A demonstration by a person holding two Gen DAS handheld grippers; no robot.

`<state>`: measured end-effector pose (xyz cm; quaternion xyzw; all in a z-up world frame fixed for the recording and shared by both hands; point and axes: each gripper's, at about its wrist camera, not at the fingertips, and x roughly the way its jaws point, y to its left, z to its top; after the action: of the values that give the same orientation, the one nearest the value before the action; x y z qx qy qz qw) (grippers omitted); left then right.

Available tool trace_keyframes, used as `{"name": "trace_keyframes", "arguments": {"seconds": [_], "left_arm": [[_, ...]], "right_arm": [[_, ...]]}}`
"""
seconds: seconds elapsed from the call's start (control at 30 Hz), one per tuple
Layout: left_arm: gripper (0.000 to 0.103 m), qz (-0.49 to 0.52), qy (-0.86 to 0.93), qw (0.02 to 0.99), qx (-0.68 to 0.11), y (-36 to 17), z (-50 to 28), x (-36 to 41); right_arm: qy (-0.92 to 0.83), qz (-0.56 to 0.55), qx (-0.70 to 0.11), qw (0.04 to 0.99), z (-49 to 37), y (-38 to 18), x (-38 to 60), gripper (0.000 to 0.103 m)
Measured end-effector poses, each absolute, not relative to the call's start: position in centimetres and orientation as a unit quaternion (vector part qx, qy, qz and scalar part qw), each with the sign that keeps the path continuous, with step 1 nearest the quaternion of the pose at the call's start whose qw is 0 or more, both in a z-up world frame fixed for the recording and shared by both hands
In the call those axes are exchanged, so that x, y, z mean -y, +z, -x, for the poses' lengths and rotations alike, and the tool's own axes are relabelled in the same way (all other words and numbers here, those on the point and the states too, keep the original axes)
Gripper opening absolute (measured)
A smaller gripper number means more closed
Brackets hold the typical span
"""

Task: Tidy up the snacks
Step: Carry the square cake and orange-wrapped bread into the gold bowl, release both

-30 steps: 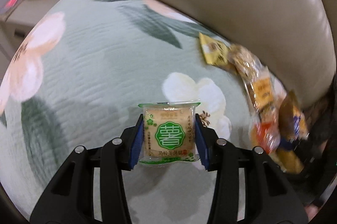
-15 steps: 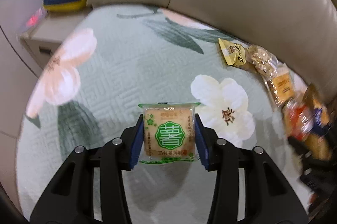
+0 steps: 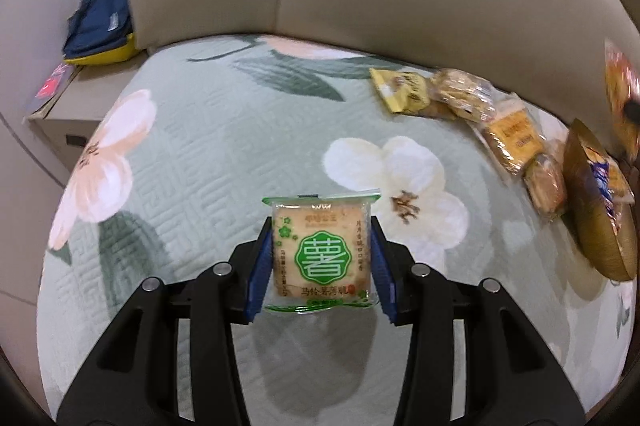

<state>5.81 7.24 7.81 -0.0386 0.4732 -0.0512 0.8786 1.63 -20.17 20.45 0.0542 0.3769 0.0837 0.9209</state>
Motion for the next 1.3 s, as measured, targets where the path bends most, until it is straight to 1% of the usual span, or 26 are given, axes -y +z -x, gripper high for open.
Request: {"name": "trace_keyframes", "arguments": {"seconds": [0.07,0.1,0.2,0.37,0.5,0.6,0.7,0.77,0.8,0.83,0.87,0.9,0.93,1.0,1.03,1.13,1.3], "left_arm": [[0.044,0.06,-0.067,0.877,-0.473,7.9,-5.7,-7.1],[0.044,0.059,-0.069,0.878,-0.469,8.1,-5.7,-7.0],[0.044,0.032,-0.064,0.885,-0.46,9.0,-5.6,-6.0],[0.044,0.016,-0.091,0.89,-0.446,12.2,-6.4,-3.2],[0.044,0.022,-0.129,0.895,-0.427,15.9,-7.3,1.8],[0.044,0.018,-0.165,0.894,-0.417,18.1,-7.6,7.0],[0.044,0.006,-0.204,0.885,-0.417,19.1,-7.4,12.6],[0.045,-0.002,-0.223,0.873,-0.433,19.0,-7.3,15.8],[0.049,-0.009,-0.232,0.861,-0.452,18.5,-7.4,17.8],[0.07,-0.016,-0.238,0.851,-0.467,17.9,-7.5,19.2],[0.087,-0.024,-0.243,0.842,-0.481,17.2,-7.7,20.4],[0.099,-0.035,-0.237,0.834,-0.497,16.2,-8.1,21.4],[0.1,-0.044,-0.227,0.827,-0.512,15.3,-8.6,21.8],[0.1,-0.049,-0.208,0.81,-0.546,13.7,-9.4,21.9],[0.1,-0.044,-0.207,0.804,-0.555,13.1,-9.6,21.5],[0.1,-0.032,-0.191,0.797,-0.572,11.5,-10.5,19.2],[0.1,0.004,-0.15,0.794,-0.589,10.0,-12.6,14.5]], "right_arm": [[0.074,-0.064,-0.363,0.927,-1.4,21.3,21.1,0.055],[0.063,-0.051,-0.356,0.931,-1.2,21.9,21.4,0.055],[0.05,-0.021,-0.35,0.935,-0.8,23.3,22.0,0.055],[0.018,-0.021,-0.348,0.937,0.1,25.0,24.4,0.056],[-0.025,-0.036,-0.352,0.935,1.7,25.9,28.0,0.056],[-0.05,-0.066,-0.361,0.929,2.5,25.4,31.3,0.056],[-0.082,-0.091,-0.391,0.912,2.9,23.9,34.3,0.056],[-0.098,-0.115,-0.427,0.892,3.0,22.3,36.0,0.056],[-0.103,-0.126,-0.438,0.884,3.0,21.8,36.6,0.059],[-0.116,-0.143,-0.458,0.869,2.9,20.6,37.5,0.061],[-0.132,-0.15,-0.469,0.86,3.1,19.9,38.1,0.065],[-0.163,-0.151,-0.487,0.845,3.0,18.9,38.8,0.086],[-0.187,-0.143,-0.5,0.833,3.0,18.2,39.1,0.094],[-0.221,-0.128,-0.524,0.812,3.0,17.1,39.9,0.095],[-0.211,-0.143,-0.527,0.811,3.1,16.5,40.3,0.096],[-0.194,-0.174,-0.527,0.809,2.9,15.9,40.3,0.098],[-0.161,-0.165,-0.522,0.821,1.3,16.6,37.7,0.098]]}}
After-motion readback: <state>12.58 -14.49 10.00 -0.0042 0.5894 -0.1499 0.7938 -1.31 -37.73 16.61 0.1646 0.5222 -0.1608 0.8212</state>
